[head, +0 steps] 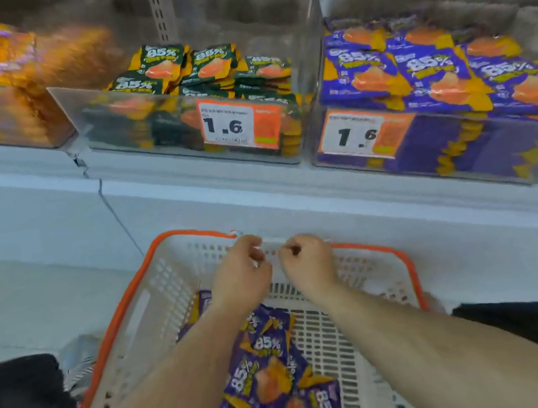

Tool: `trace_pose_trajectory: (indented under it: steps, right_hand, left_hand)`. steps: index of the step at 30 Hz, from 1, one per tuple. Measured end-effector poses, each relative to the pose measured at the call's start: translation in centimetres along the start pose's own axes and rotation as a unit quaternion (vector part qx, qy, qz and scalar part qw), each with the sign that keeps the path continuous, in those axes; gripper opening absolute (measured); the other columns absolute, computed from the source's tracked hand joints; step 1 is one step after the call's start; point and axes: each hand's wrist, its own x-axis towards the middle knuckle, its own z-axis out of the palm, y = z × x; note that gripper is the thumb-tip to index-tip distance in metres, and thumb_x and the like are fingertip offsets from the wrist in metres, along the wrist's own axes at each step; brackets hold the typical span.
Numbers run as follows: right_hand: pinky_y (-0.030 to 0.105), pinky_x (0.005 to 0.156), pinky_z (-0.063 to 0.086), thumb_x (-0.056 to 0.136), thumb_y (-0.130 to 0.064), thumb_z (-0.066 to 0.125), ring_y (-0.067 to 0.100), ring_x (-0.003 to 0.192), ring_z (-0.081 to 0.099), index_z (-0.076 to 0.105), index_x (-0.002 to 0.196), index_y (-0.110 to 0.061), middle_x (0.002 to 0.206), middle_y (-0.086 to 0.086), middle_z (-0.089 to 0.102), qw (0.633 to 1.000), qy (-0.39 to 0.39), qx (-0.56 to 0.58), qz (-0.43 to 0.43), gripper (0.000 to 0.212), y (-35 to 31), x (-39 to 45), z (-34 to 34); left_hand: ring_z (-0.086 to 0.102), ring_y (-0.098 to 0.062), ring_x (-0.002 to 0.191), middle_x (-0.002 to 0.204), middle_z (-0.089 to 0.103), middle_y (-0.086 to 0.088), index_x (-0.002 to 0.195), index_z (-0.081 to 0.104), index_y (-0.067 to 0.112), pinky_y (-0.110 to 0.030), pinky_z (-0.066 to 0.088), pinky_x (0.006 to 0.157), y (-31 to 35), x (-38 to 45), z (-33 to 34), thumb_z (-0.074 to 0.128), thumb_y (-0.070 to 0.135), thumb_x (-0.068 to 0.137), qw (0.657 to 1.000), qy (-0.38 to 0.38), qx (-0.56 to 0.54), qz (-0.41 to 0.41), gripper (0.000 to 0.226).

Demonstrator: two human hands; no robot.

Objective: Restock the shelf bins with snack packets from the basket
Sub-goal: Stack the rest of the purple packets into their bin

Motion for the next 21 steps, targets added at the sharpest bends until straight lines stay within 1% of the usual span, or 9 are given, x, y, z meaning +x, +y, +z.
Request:
trace_pose_trajectory:
  steps: [1, 3, 5, 8, 9, 11, 15, 18, 21]
  right_hand:
    - [0.031, 0.056, 0.034, 0.088, -0.015, 0.054, 0.022, 0.056, 0.044, 0.048, 0.053, -0.02, 0.054, -0.001, 0.045, 0.999, -0.038, -0.012, 0.036, 0.036, 1.5, -0.5, 1.0]
    - [0.032, 0.052, 0.022, 0.092, -0.015, 0.049, 0.02, 0.05, 0.029, 0.033, 0.052, -0.021, 0.051, -0.001, 0.029, 0.987, -0.109, -0.04, 0.114, 0.043, 4.2, -1.7, 2.7]
    - [0.031, 0.052, 0.021, 0.093, -0.015, 0.048, 0.019, 0.051, 0.028, 0.035, 0.058, -0.017, 0.055, 0.002, 0.032, 0.968, -0.165, -0.056, 0.18, 0.037, 7.2, -2.7, 4.5]
    - [0.033, 0.055, 0.03, 0.088, -0.02, 0.053, 0.022, 0.059, 0.039, 0.048, 0.074, -0.012, 0.065, 0.008, 0.046, 0.922, -0.234, -0.019, 0.307, 0.017, 10.1, -3.7, 7.1]
    - [0.033, 0.054, 0.031, 0.087, -0.024, 0.056, 0.023, 0.059, 0.041, 0.049, 0.075, -0.009, 0.064, 0.01, 0.047, 0.905, -0.245, 0.0, 0.347, 0.021, 11.1, -4.0, 7.8]
    - [0.031, 0.051, 0.032, 0.089, -0.025, 0.06, 0.025, 0.058, 0.047, 0.048, 0.072, -0.008, 0.06, 0.011, 0.05, 0.877, -0.257, 0.019, 0.406, 0.027, 12.4, -4.6, 8.8]
    - [0.032, 0.053, 0.041, 0.087, -0.012, 0.062, 0.027, 0.064, 0.059, 0.053, 0.078, -0.006, 0.065, 0.012, 0.057, 0.852, -0.247, 0.031, 0.46, 0.014, 13.6, -5.4, 10.9]
    - [0.033, 0.054, 0.036, 0.084, -0.006, 0.066, 0.024, 0.061, 0.048, 0.048, 0.069, -0.007, 0.059, 0.011, 0.048, 0.845, -0.226, 0.07, 0.48, 0.024, 14.0, -5.6, 12.0]
    - [0.034, 0.055, 0.03, 0.086, -0.004, 0.062, 0.022, 0.061, 0.039, 0.042, 0.064, -0.009, 0.06, 0.009, 0.042, 0.833, -0.21, 0.1, 0.502, 0.031, 14.2, -5.9, 12.7]
  left_hand:
    - [0.059, -0.013, 0.079, 0.102, 0.057, 0.01, 0.127, 0.05, 0.022, -0.039, 0.055, 0.073, -1.2, 0.0, 0.3, 0.053, 0.017, 0.094, 0.999, -0.019, 0.016, -0.025, 0.033]
    - [0.06, -0.013, 0.078, 0.106, 0.06, 0.008, 0.125, 0.051, 0.023, -0.036, 0.055, 0.068, -3.7, -0.1, 1.0, 0.05, 0.021, 0.097, 0.995, -0.051, 0.051, -0.063, 0.028]
    - [0.06, -0.014, 0.081, 0.111, 0.06, 0.005, 0.126, 0.051, 0.022, -0.036, 0.054, 0.069, -5.8, -0.3, 1.6, 0.047, 0.023, 0.099, 0.992, -0.069, 0.064, -0.09, 0.027]
    - [0.059, -0.014, 0.083, 0.115, 0.061, 0.003, 0.124, 0.053, 0.022, -0.034, 0.051, 0.07, -8.0, -0.2, 2.6, 0.047, 0.02, 0.099, 0.987, -0.084, 0.065, -0.122, 0.025]
    - [0.059, -0.013, 0.081, 0.113, 0.061, 0.004, 0.121, 0.053, 0.024, -0.033, 0.05, 0.067, -8.5, -0.2, 2.9, 0.047, 0.02, 0.099, 0.985, -0.089, 0.067, -0.13, 0.023]
    - [0.059, -0.014, 0.079, 0.106, 0.058, 0.008, 0.118, 0.053, 0.027, -0.034, 0.051, 0.064, -9.4, -0.1, 3.4, 0.047, 0.02, 0.098, 0.982, -0.094, 0.062, -0.149, 0.021]
    - [0.059, -0.016, 0.08, 0.106, 0.057, 0.006, 0.122, 0.054, 0.024, -0.032, 0.047, 0.063, -10.6, 0.1, 3.9, 0.048, 0.019, 0.097, 0.978, -0.093, 0.046, -0.182, 0.026]
    - [0.06, -0.014, 0.076, 0.104, 0.057, 0.006, 0.121, 0.053, 0.025, -0.033, 0.048, 0.059, -11.1, 0.1, 4.1, 0.047, 0.02, 0.098, 0.975, -0.094, 0.038, -0.197, 0.024]
    - [0.061, -0.013, 0.078, 0.102, 0.054, 0.009, 0.119, 0.053, 0.027, -0.036, 0.053, 0.065, -11.1, 0.2, 4.0, 0.046, 0.02, 0.098, 0.973, -0.094, 0.038, -0.205, 0.023]
